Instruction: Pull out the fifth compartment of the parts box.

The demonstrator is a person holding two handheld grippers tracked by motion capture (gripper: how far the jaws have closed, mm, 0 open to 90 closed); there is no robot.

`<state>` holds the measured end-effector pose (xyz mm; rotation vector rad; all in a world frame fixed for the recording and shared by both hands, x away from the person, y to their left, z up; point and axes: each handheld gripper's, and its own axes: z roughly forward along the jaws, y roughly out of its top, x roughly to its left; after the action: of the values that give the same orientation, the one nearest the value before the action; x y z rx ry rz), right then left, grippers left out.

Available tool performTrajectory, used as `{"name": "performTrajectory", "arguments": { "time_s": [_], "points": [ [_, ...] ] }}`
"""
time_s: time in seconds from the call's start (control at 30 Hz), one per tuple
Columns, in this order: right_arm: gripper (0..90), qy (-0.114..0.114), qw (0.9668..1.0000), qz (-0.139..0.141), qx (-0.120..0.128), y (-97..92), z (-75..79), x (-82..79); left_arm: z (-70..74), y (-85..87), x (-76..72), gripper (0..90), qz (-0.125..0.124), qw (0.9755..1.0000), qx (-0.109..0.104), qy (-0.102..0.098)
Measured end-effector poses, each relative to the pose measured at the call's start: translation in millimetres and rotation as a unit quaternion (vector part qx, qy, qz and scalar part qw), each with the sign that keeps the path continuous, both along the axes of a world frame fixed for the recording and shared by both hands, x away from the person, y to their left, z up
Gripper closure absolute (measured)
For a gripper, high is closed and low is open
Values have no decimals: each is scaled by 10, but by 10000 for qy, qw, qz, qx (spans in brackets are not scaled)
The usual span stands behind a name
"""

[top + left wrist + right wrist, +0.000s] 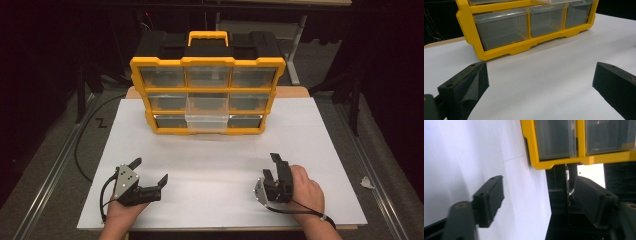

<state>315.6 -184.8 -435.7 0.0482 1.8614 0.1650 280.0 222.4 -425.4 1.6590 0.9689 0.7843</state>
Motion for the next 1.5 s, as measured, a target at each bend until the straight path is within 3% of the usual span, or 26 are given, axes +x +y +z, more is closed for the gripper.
{"name": "performTrajectory", "arguments": {
  "time_s": [0.17,0.37,0.47,0.7,0.83,0.93,0.97,1.03,1.1,1.2,1.23,1.27,1.3,1.4,1.43,1.5],
  "points": [
    [168,-10,10000,-26,0,-26,9,-5,-3,-28,-2,10,-50,10000,54,7],
    [7,-75,10000,-19,-3,-35,14,33,-6,-32,1,10,-49,10000,71,17],
    [6,-200,9997,-106,15,-44,26,34,-8,-30,6,10,-34,10000,66,24],
    [7,-232,9995,-142,130,-84,40,46,-7,-29,2,10,-31,10000,71,23],
    [7,-142,9991,-209,339,-114,39,65,-7,-25,4,10,-28,10000,70,23],
    [7,72,9966,-347,746,-157,33,104,-7,-28,4,11,-35,10000,74,18],
    [7,72,9966,-347,746,-157,33,104,-7,-28,5,11,-33,10000,75,19],
    [7,258,9917,-498,1155,-182,19,118,-6,-27,5,11,-36,10000,67,20],
    [7,356,9890,-533,1332,-216,30,138,-5,-30,3,11,-49,10000,70,13],
    [8,514,9803,-625,1800,-263,40,160,-8,-33,7,10,-59,10000,62,29],
    [8,581,9741,-693,2075,-277,41,166,-9,-33,8,11,-60,10000,67,32],
    [8,635,9711,-716,2187,-291,50,171,-9,-32,9,10,-59,10000,59,30],
    [8,733,9643,-742,2436,-312,64,180,-8,-31,9,10,-60,10000,47,30],
    [8,894,9487,-806,2923,-348,101,183,-5,-18,11,10,-52,10000,19,36],
    [8,960,9408,-796,3152,-371,124,183,-4,-15,11,10,-44,10000,-2,34],
    [8,1029,9313,-784,3405,-392,144,179,-2,-4,15,10,-35,10000,-50,41]
  ]
}}
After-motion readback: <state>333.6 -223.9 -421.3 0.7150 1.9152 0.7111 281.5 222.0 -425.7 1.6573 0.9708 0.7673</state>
